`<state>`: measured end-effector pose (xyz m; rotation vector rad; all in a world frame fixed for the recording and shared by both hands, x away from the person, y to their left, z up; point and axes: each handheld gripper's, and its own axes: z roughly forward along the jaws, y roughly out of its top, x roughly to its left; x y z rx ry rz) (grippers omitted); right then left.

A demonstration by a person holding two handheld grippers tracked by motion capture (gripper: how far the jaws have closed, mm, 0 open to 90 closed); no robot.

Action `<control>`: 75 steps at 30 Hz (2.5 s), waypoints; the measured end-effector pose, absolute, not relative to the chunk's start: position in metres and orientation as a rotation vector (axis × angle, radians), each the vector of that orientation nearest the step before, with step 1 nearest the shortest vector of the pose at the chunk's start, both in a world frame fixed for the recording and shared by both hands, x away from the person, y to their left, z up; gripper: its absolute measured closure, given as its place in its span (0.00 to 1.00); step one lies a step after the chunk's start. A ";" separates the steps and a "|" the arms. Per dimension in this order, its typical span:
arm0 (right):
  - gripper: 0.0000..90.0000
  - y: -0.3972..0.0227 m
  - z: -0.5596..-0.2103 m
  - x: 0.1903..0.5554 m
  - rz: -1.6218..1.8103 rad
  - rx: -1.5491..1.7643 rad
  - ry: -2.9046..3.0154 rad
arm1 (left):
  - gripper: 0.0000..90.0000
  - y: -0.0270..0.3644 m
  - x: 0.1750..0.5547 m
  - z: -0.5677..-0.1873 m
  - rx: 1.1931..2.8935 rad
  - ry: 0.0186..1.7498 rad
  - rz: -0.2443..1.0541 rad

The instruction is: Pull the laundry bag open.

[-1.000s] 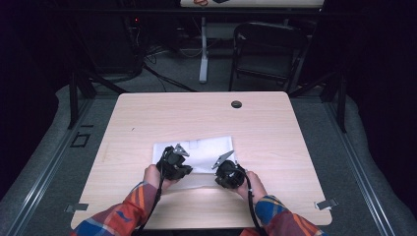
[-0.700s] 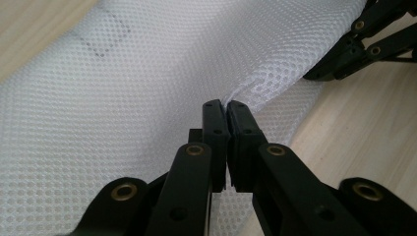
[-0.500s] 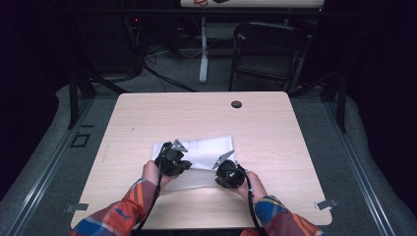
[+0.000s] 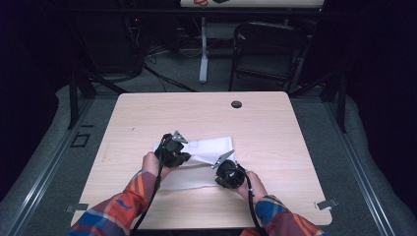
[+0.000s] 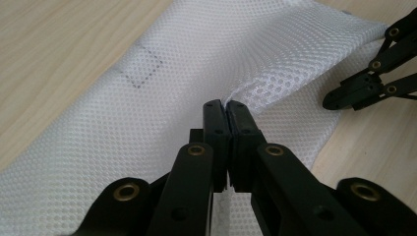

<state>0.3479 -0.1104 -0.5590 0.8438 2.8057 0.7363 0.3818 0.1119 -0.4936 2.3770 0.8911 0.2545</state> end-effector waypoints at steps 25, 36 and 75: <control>1.00 -0.109 -0.559 0.348 0.735 0.868 2.806 | 0.99 0.118 0.427 -0.459 2.383 0.939 0.394; 1.00 -0.109 -0.558 0.347 0.732 0.882 2.835 | 0.99 0.111 0.448 -0.444 2.359 0.953 0.446; 0.99 -0.110 -0.557 0.341 0.743 0.939 2.893 | 0.77 0.090 0.521 -0.440 2.259 1.088 0.623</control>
